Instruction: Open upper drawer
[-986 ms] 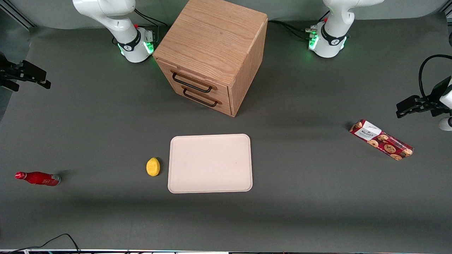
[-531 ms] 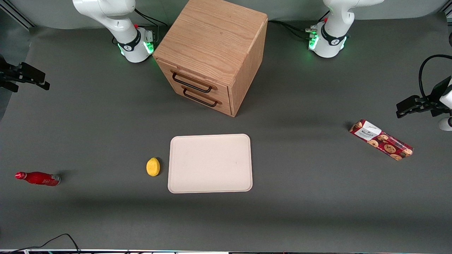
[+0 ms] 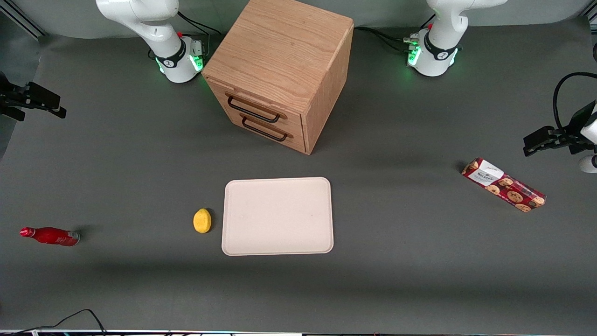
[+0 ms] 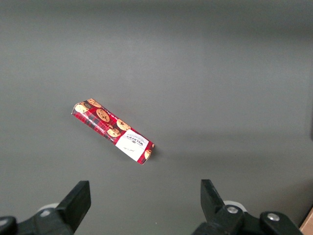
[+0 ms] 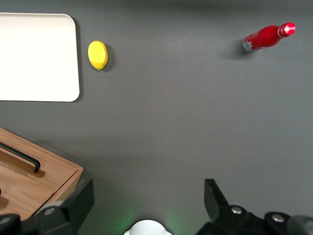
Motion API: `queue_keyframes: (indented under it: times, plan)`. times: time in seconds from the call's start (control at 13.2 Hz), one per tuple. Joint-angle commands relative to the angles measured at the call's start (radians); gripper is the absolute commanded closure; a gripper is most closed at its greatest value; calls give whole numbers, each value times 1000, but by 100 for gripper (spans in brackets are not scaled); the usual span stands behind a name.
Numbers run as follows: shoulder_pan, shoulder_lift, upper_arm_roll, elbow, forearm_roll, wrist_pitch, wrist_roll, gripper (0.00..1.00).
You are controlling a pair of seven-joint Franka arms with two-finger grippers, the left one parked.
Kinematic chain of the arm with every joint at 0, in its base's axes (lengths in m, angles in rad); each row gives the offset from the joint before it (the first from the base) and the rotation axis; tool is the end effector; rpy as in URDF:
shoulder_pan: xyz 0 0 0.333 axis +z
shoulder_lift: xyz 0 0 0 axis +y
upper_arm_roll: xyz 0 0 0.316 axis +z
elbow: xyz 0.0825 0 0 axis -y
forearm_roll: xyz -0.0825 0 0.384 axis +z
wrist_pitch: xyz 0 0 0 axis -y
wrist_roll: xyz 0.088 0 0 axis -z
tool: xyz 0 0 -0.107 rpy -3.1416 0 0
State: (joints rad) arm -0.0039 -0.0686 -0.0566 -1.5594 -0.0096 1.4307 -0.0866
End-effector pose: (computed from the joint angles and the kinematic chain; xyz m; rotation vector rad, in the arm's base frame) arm 0.5172 -0.0336 0.6547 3.1387 0.0397 -0.0949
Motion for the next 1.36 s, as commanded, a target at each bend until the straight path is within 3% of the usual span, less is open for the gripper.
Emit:
queue_keyframes:
  times: [0.0,0.23,0.53,1.06,1.29]
  plan:
    - [-7,0,15,7,-10,-18,-16,0]
    - [57,-2,18,9,-3,-41,-12,0]
    - [221,-2,-8,9,101,-67,-1,0]
    - [632,67,-202,36,154,-55,-1,0]
    - [676,121,-220,78,174,-50,-1,0]
